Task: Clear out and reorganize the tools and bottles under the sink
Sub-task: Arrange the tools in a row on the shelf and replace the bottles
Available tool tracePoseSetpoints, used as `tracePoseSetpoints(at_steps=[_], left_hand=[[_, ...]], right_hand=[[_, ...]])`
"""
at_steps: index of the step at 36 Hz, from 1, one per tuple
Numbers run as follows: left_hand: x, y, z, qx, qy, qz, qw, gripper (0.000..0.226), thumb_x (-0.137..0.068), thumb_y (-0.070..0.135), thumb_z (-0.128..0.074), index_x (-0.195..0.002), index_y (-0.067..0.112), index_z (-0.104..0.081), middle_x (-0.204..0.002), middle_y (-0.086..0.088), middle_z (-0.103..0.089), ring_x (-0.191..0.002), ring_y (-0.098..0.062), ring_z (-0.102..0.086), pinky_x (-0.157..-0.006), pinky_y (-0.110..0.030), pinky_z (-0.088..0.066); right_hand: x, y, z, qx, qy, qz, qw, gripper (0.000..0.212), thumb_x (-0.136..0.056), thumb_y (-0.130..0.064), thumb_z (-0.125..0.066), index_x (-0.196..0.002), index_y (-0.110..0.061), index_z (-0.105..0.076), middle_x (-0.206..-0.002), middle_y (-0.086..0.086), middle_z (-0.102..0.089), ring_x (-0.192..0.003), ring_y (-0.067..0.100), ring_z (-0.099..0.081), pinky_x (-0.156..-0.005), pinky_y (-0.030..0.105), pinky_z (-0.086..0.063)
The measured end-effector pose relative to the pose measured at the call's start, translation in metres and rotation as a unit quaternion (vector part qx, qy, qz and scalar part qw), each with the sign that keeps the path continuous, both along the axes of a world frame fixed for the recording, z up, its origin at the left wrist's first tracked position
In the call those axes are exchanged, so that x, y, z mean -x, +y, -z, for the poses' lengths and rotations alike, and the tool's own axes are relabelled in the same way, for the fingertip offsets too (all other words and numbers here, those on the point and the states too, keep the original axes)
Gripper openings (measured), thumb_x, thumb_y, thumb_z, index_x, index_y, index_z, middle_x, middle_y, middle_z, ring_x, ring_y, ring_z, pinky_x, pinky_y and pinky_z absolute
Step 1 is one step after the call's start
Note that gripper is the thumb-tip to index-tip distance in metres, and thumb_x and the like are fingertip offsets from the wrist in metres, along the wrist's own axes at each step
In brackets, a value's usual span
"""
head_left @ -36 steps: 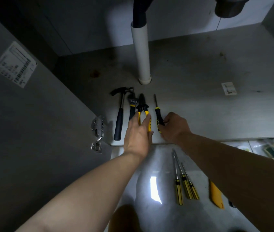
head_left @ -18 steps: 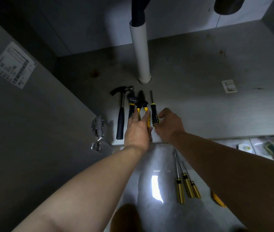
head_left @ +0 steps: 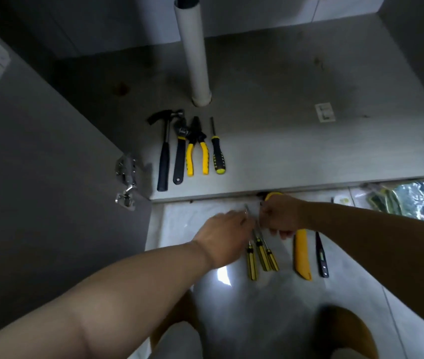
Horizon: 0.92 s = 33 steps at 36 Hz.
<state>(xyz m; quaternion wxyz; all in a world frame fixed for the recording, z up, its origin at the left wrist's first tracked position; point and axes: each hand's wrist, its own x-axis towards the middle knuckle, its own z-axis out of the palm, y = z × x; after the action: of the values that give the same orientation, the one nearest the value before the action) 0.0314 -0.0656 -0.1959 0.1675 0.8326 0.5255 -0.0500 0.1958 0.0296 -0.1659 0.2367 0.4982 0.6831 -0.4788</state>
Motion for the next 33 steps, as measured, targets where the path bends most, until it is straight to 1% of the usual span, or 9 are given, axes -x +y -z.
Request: tracePoseSetpoints(at_steps=[4,7,9,13,15,18,25,30,33], left_hand=[[-0.02,-0.014,0.022,0.246,0.013,-0.125,0.961,0.036,-0.1,0.033,-0.048,-0.132,0.019,-0.048,-0.124,-0.009,-0.06,-0.111,-0.033,-0.062,-0.078,-0.035,-0.045],[-0.033,-0.015,0.03,0.339,0.002,-0.205,0.918,0.034,-0.097,0.033,-0.055,-0.121,0.009,-0.058,-0.12,-0.012,-0.065,-0.11,-0.032,-0.065,-0.081,-0.036,-0.052],[-0.039,-0.015,0.036,0.371,-0.016,-0.247,0.895,0.025,-0.095,0.022,-0.056,-0.11,0.004,-0.066,-0.107,-0.016,-0.072,-0.096,-0.031,-0.072,-0.08,-0.036,-0.058],[-0.044,-0.017,0.046,0.385,-0.043,-0.313,0.867,0.01,-0.091,0.018,-0.057,-0.087,0.011,-0.063,-0.072,-0.005,-0.068,-0.063,-0.021,-0.067,-0.053,-0.024,-0.052],[-0.046,-0.02,0.052,0.38,-0.07,-0.356,0.851,0.018,-0.088,0.027,-0.06,-0.102,0.015,-0.061,-0.089,-0.009,-0.07,-0.081,-0.026,-0.072,-0.065,-0.029,-0.058],[-0.045,-0.025,0.057,0.36,-0.082,-0.38,0.848,0.033,-0.084,0.031,-0.061,-0.115,0.02,-0.062,-0.107,-0.01,-0.071,-0.095,-0.028,-0.072,-0.084,-0.038,-0.062],[-0.034,-0.024,0.057,0.336,-0.059,-0.39,0.855,0.02,-0.086,0.038,-0.066,-0.095,0.02,-0.064,-0.092,-0.004,-0.076,-0.088,-0.023,-0.073,-0.076,-0.029,-0.058],[-0.017,-0.018,0.044,0.438,-0.184,-0.43,0.767,0.006,-0.094,0.01,-0.064,-0.095,0.01,-0.058,-0.095,-0.023,-0.075,-0.084,-0.034,-0.076,-0.084,-0.044,-0.063],[-0.005,-0.018,0.036,0.463,-0.231,-0.429,0.741,0.015,-0.096,0.005,-0.064,-0.099,0.013,-0.052,-0.096,-0.021,-0.068,-0.081,-0.031,-0.071,-0.08,-0.038,-0.061]], right_hand=[[-0.025,-0.026,0.025,0.024,-0.065,-0.031,0.997,0.012,-0.095,-0.013,-0.059,-0.093,-0.006,-0.068,-0.079,0.012,-0.07,-0.046,0.013,-0.062,-0.046,0.023,-0.053],[-0.036,-0.046,0.046,-0.068,-0.061,-0.094,0.991,0.016,-0.093,-0.025,-0.062,-0.098,-0.011,-0.066,-0.096,0.007,-0.072,-0.076,0.018,-0.07,-0.067,0.031,-0.057],[-0.038,-0.057,0.058,-0.12,-0.044,-0.086,0.988,0.015,-0.09,-0.031,-0.064,-0.093,-0.016,-0.062,-0.099,0.005,-0.068,-0.089,0.022,-0.067,-0.066,0.029,-0.048],[-0.028,-0.071,0.079,-0.131,-0.041,0.01,0.99,0.026,-0.086,-0.037,-0.065,-0.075,-0.027,-0.045,-0.086,0.001,-0.064,-0.083,0.024,-0.065,-0.065,0.03,-0.048],[-0.023,-0.075,0.084,-0.159,-0.05,0.032,0.985,0.025,-0.086,-0.045,-0.063,-0.082,-0.024,-0.051,-0.091,0.004,-0.067,-0.089,0.027,-0.067,-0.076,0.036,-0.052],[-0.017,-0.082,0.09,-0.17,-0.053,0.06,0.982,0.028,-0.087,-0.046,-0.064,-0.095,-0.019,-0.06,-0.096,0.007,-0.068,-0.089,0.028,-0.067,-0.07,0.034,-0.052],[-0.003,-0.087,0.091,-0.169,-0.08,0.065,0.98,0.023,-0.085,-0.034,-0.072,-0.098,-0.017,-0.064,-0.098,0.004,-0.068,-0.092,0.026,-0.068,-0.064,0.03,-0.043],[0.0,-0.079,0.09,-0.093,-0.077,0.106,0.987,0.033,-0.077,-0.024,-0.078,-0.074,-0.018,-0.046,-0.074,-0.001,-0.05,-0.069,0.018,-0.054,-0.056,0.025,-0.041],[-0.003,-0.07,0.085,-0.071,-0.088,0.122,0.986,0.023,-0.076,-0.017,-0.072,-0.069,-0.013,-0.05,-0.074,0.006,-0.062,-0.078,0.028,-0.069,-0.063,0.031,-0.056]])
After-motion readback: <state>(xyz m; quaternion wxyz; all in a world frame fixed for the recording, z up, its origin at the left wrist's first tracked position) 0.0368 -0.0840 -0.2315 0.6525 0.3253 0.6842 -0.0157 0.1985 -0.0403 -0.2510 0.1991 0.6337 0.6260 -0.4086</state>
